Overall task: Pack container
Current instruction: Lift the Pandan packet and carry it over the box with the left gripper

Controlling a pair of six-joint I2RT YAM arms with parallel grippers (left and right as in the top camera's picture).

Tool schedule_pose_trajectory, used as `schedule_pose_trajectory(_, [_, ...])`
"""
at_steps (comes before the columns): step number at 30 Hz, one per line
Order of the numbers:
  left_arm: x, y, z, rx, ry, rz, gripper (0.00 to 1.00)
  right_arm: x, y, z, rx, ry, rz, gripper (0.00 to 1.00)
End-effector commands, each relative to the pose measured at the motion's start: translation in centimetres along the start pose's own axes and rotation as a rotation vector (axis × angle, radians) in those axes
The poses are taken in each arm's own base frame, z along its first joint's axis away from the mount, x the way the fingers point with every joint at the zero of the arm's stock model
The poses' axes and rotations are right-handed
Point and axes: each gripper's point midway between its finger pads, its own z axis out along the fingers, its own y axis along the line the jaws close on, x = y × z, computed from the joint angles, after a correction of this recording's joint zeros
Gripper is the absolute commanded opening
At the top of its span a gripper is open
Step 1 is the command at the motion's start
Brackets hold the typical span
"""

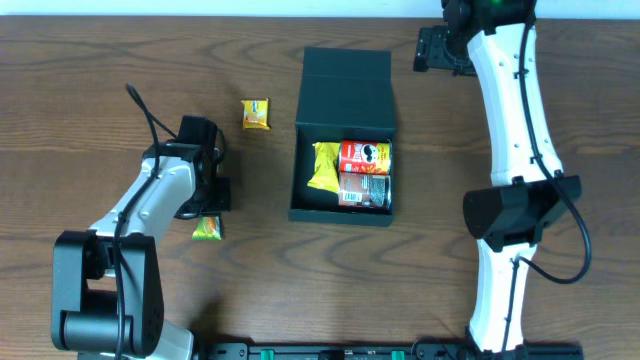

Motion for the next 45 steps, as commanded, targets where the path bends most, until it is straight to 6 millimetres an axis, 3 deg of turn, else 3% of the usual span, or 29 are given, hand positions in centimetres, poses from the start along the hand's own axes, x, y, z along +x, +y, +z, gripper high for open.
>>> schedule_pose_trajectory(1, [-1.2,-0.2,-1.5,0.005,-0.039,-0.058,0.06,-0.6,-0.1,-0.5,-0.007,-0.028,-0.002,0.99])
schedule_pose_trajectory(5, [-3.8,-0.8,-4.9,0.019,-0.092,-0.057,0.06,-1.1,0.1,-0.5,-0.014,-0.046,0.004,0.99])
schedule_pose_trajectory(9, [-6.4,-2.1,-9.5,0.033,-0.173,-0.050,0.06,-1.3,0.2,-0.5,-0.017,-0.055,0.007,0.99])
schedule_pose_trajectory(16, [-10.1,-6.3,-17.9,0.031,-0.388,0.028,0.06,-1.4,0.2,-0.5,-0.018,-0.057,0.007,0.99])
schedule_pose_trajectory(18, [-10.3,-7.4,-18.8,0.027,-0.418,0.055,0.06,-1.3,0.2,-0.5,-0.018,-0.057,0.007,0.99])
schedule_pose_trajectory(23, [-10.4,-9.1,-18.8,0.054,-0.433,0.033,0.06,-1.2,0.5,-0.5,-0.035,-0.051,0.007,0.99])
schedule_pose_trajectory(30, [-10.8,-11.6,-17.0,0.094,-0.403,0.039,0.06,-1.0,0.9,-0.5,-0.059,-0.039,0.005,0.99])
schedule_pose_trajectory(38, [-9.7,-17.1,-16.1,0.170,-0.394,0.088,0.06,-0.8,0.8,-0.5,-0.056,-0.031,0.002,0.99])
schedule_pose_trajectory(45, [-8.5,-19.2,-14.2,0.198,-0.324,0.066,0.06,-0.5,0.7,-0.5,-0.051,-0.019,-0.002,0.99])
